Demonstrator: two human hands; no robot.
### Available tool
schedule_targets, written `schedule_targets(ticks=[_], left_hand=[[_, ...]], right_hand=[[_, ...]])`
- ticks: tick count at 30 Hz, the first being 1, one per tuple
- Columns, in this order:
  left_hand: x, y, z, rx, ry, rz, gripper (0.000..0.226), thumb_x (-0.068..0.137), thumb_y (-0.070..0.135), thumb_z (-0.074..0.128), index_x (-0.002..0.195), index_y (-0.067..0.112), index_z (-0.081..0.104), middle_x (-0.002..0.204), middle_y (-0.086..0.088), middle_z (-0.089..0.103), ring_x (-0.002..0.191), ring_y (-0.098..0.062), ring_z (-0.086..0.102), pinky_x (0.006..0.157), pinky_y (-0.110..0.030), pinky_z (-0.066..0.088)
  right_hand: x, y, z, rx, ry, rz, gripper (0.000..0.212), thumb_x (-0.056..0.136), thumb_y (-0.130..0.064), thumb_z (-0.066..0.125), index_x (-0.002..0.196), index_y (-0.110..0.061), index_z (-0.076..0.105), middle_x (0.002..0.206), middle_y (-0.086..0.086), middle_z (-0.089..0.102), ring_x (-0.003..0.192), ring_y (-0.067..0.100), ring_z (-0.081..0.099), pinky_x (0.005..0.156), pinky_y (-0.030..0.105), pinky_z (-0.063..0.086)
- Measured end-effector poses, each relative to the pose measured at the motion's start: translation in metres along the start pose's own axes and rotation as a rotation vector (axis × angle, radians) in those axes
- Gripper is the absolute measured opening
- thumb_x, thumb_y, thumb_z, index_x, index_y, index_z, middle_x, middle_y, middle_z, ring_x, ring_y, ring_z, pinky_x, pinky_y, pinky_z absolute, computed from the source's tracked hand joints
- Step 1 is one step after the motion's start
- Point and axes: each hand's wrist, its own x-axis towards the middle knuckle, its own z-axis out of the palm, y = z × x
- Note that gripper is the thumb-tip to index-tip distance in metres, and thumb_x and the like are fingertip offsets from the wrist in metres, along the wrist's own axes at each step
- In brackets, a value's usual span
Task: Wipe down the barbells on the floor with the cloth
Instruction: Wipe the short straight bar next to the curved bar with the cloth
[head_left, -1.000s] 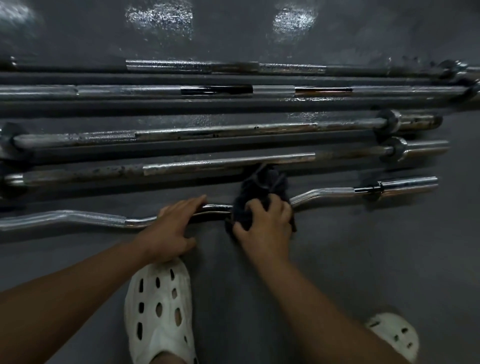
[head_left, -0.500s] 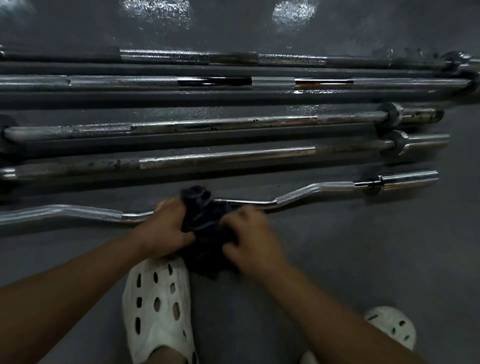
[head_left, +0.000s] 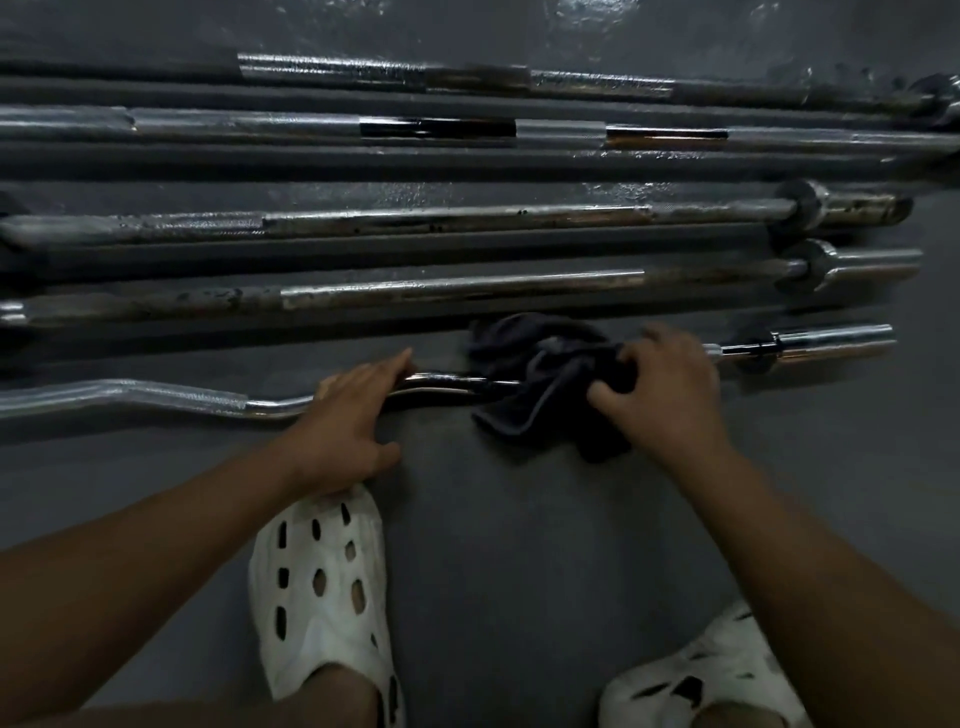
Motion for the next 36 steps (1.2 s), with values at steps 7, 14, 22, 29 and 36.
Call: schedule_targets(ticks=[7, 14, 22, 29, 36], left_hand=[[0.002, -0.004, -0.001, -0.015, 0.013, 0.006, 0.087, 0.061, 0.054, 0.056, 0.142, 0.026, 0.038, 0.135, -0.006, 0.051, 0.128, -0.029, 0.046, 0.105, -0.041, 0.034], [0.001, -0.002, 0.002, 0.014, -0.008, 0.016, 0.107, 0.06, 0.048, 0.057, 0.155, 0.024, 0.015, 0.155, -0.003, 0.032, 0.143, -0.022, 0.028, 0.117, -0.043, 0.021], [0.0, -0.003, 0.001, 0.011, -0.014, 0.013, 0.109, 0.061, 0.045, 0.059, 0.156, 0.029, 0.008, 0.158, -0.001, 0.028, 0.145, -0.02, 0.025, 0.119, -0.042, 0.019], [0.001, -0.003, 0.001, 0.025, -0.018, 0.019, 0.109, 0.063, 0.044, 0.06, 0.156, 0.029, 0.006, 0.159, -0.002, 0.024, 0.146, -0.02, 0.021, 0.119, -0.039, 0.015], [0.0, -0.009, 0.002, -0.003, -0.033, 0.011, 0.107, 0.065, 0.044, 0.062, 0.154, 0.036, 0.003, 0.159, 0.001, 0.023, 0.147, -0.02, 0.02, 0.119, -0.039, 0.016]], right_hand=[[-0.082, -0.134, 0.042, 0.224, -0.341, -0.328, 0.087, 0.082, -0.034, 0.069, 0.152, -0.037, 0.017, 0.129, 0.01, 0.051, 0.114, 0.035, 0.057, 0.087, 0.045, 0.052], [-0.037, -0.008, 0.025, 0.203, 0.118, 0.109, 0.045, 0.081, -0.034, 0.064, 0.119, -0.011, 0.064, 0.121, 0.02, 0.053, 0.11, 0.04, 0.052, 0.096, 0.043, 0.044], [-0.082, -0.102, 0.058, -0.008, -0.048, -0.223, 0.101, 0.068, -0.042, 0.075, 0.154, -0.027, 0.025, 0.115, 0.008, 0.059, 0.103, 0.032, 0.058, 0.084, 0.049, 0.048], [-0.028, -0.01, 0.037, 0.267, 0.105, 0.362, 0.071, 0.082, -0.016, 0.068, 0.149, -0.029, 0.044, 0.148, 0.019, 0.036, 0.128, 0.042, 0.042, 0.107, 0.043, 0.038], [-0.059, -0.088, 0.04, 0.051, -0.113, -0.272, 0.054, 0.086, -0.024, 0.06, 0.137, -0.038, 0.052, 0.144, -0.002, 0.042, 0.132, 0.027, 0.038, 0.096, 0.047, 0.045]])
